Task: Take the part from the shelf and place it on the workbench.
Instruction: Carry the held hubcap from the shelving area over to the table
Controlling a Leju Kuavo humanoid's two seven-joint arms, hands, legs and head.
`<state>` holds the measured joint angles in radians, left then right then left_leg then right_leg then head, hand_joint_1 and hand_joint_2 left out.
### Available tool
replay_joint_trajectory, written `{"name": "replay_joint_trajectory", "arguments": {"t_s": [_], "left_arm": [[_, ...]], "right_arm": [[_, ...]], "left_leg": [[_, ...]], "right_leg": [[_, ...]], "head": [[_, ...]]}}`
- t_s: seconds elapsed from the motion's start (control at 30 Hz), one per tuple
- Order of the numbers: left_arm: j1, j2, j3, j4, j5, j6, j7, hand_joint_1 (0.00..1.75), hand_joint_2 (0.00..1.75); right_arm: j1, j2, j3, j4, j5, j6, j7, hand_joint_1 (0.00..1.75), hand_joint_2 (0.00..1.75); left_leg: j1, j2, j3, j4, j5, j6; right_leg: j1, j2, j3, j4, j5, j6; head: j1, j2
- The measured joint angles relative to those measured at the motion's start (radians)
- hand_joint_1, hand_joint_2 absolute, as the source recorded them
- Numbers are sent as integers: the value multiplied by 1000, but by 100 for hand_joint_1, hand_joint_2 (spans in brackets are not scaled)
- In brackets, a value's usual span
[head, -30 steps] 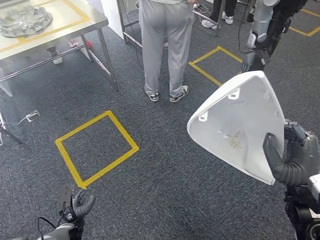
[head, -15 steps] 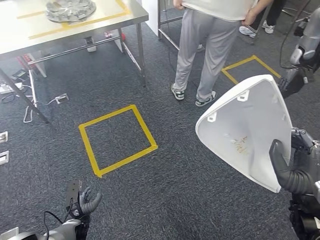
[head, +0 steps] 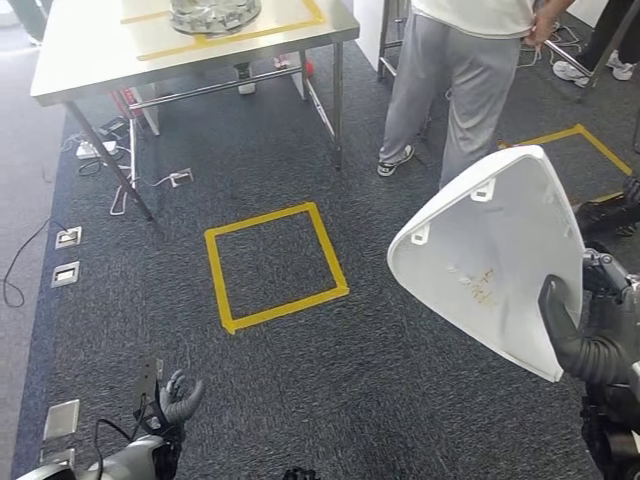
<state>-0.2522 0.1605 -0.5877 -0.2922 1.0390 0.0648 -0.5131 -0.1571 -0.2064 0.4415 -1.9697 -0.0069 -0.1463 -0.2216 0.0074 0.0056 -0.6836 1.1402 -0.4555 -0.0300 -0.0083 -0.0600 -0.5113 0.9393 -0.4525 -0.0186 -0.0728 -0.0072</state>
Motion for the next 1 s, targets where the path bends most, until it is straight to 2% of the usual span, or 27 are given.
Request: {"name": "replay_joint_trajectory", "arguments": {"t_s": [0.07, 0.1, 0.13, 0.2, 0.23, 0.27, 0.33, 0.37, 0.4, 0.43, 0.47, 0.5, 0.57, 0.6, 0.63, 0.7, 0.73, 0.8, 0.83, 0.87, 0.9, 0.93, 0.97, 1.0], "left_arm": [[-3, 6, 1, 0, 1, -1, -1, 0, 175], [-4, 8, 1, 0, 1, -1, -2, 0, 175], [-4, 10, 2, 0, 2, -1, -2, 0, 175], [0, 13, 3, 0, 2, -1, -3, 0, 175], [1, 13, 4, 0, 2, -1, -3, 0, 175], [2, 13, 5, 0, 2, -1, -3, 0, 175], [0, 12, 6, 0, 2, -1, -3, 0, 175], [0, 12, 7, 0, 2, -1, -3, 0, 175], [1, 11, 7, 0, 2, -1, -3, 0, 175], [2, 10, 7, 0, 2, -1, -3, 0, 175], [3, 9, 7, 0, 2, -1, -3, 0, 175], [3, 9, 7, 0, 4, -1, -3, 0, 175], [3, 9, 8, 0, 8, -1, -4, 0, 175], [3, 9, 8, 0, 9, -1, -5, 0, 175], [4, 9, 9, 0, 9, 0, -7, 0, 175], [10, 11, 9, 0, 5, 1, -10, 0, 175], [13, 11, 9, 0, 2, 3, -11, 0, 175], [13, 12, 9, 0, -2, 6, -12, 0, 175], [10, 10, 9, 0, -5, 8, -13, 0, 175], [9, 10, 9, 0, -8, 9, -13, 0, 175], [8, 9, 9, 0, -12, 10, -12, 0, 175], [9, 8, 9, 0, -16, 11, -9, 0, 175], [9, 8, 9, 0, -20, 12, -6, 0, 175], [9, 7, 9, 0, -23, 13, -3, 0, 175]], "right_arm": [[-12, 0, 2, 3, -1, 0, 0, 175, 175], [-16, 0, 3, 4, -1, 0, 0, 175, 175], [-19, 0, 3, 6, -1, 0, -1, 175, 175], [-25, 0, 6, 8, -2, 1, -1, 175, 175], [-27, 0, 7, 10, -2, 1, -1, 175, 175], [-29, 0, 8, 10, -2, 1, -1, 175, 175], [-29, 0, 10, 13, -3, 1, -2, 175, 175], [-28, 0, 11, 15, -3, 1, -2, 175, 175], [-28, 0, 11, 18, -3, 1, -1, 175, 175], [-27, 0, 12, 20, -3, 1, -1, 175, 175], [-28, 0, 13, 22, -4, 1, -1, 175, 175], [-28, 0, 14, 23, -5, 1, -2, 175, 175], [-30, 0, 15, 26, -10, 1, -6, 175, 175], [-31, 0, 15, 27, -12, 1, -10, 175, 175], [-32, 0, 16, 30, -14, 2, -17, 175, 175], [-36, 1, 16, 38, -16, 3, -31, 175, 175], [-38, 2, 16, 43, -16, 6, -36, 175, 175], [-44, 4, 17, 49, -16, 10, -43, 175, 175], [-46, 4, 17, 53, -16, 12, -44, 175, 175], [-46, 4, 17, 56, -15, 13, -45, 175, 175], [-47, 4, 17, 59, -13, 13, -44, 175, 175], [-47, 4, 17, 62, -10, 13, -42, 175, 175], [-47, 4, 17, 64, -6, 13, -40, 175, 175], [-46, 4, 17, 65, -2, 12, -36, 175, 175]], "left_leg": [[-9, 46, 75, -140, 49, 16], [-15, 61, 97, -182, 59, 23], [-19, 65, 104, -200, 61, 30], [-17, 40, 103, -206, 64, 39], [-14, 29, 105, -209, 65, 43], [-10, 19, 107, -212, 67, 48], [-6, -3, 109, -215, 69, 56], [-6, -16, 109, -214, 69, 58], [-6, -29, 109, -214, 69, 59], [-6, -44, 109, -213, 69, 59], [-6, -59, 110, -212, 68, 58], [-5, -73, 112, -210, 67, 56], [-3, -101, 111, -203, 64, 50], [-2, -113, 106, -199, 64, 45], [-1, -124, 99, -197, 66, 40], [1, -144, 88, -197, 73, 27], [0, -131, 83, -192, 70, 21], [-4, -72, 52, -130, 35, 10], [-4, -38, 20, -66, 4, 5], [-2, -22, -18, 7, -27, 1], [1, -16, -51, 70, -47, -2], [4, -13, -70, 104, -52, -4], [6, -11, -67, 95, -37, -5], [8, -7, -42, 46, -6, -5]], "right_leg": [[5, -22, 2, 0, -5, 5], [8, -33, 4, 1, -7, 9], [10, -44, 5, 1, -10, 13], [12, -59, 8, 1, -16, 22], [10, -46, 6, 11, -26, 27], [9, -23, -5, 39, -47, 31], [5, 34, -57, 159, -111, 39], [3, 47, -91, 233, -141, 41], [2, 53, -118, 288, -154, 43], [0, 55, -130, 308, -149, 45], [-2, 57, -124, 286, -122, 45], [-4, 64, -100, 225, -80, 45], [-11, 106, -43, 90, -15, 43], [-13, 125, -22, 45, -3, 41], [-13, 137, -13, 26, -5, 40], [-13, 121, -5, 15, -8, 33], [-14, 109, -3, 12, -6, 28], [-17, 82, 1, 3, -1, 16], [-15, 68, 2, 2, -1, 13], [-13, 53, 2, 2, -2, 10], [-12, 39, 2, 2, -3, 8], [-11, 26, 2, 2, -4, 8], [-11, 13, 3, 3, -6, 8], [-11, 4, 4, 3, -8, 10]], "head": [[-4, 0], [-3, 0], [-2, 0], [2, 0], [3, 0], [6, 0], [14, 0], [17, 0], [18, 0], [19, 0], [19, 0], [19, 0], [21, 0], [23, 0], [24, 0], [24, 0], [22, 0], [12, 0], [8, 0], [5, 0], [4, 0], [3, 0], [1, 0], [-1, 0]]}}
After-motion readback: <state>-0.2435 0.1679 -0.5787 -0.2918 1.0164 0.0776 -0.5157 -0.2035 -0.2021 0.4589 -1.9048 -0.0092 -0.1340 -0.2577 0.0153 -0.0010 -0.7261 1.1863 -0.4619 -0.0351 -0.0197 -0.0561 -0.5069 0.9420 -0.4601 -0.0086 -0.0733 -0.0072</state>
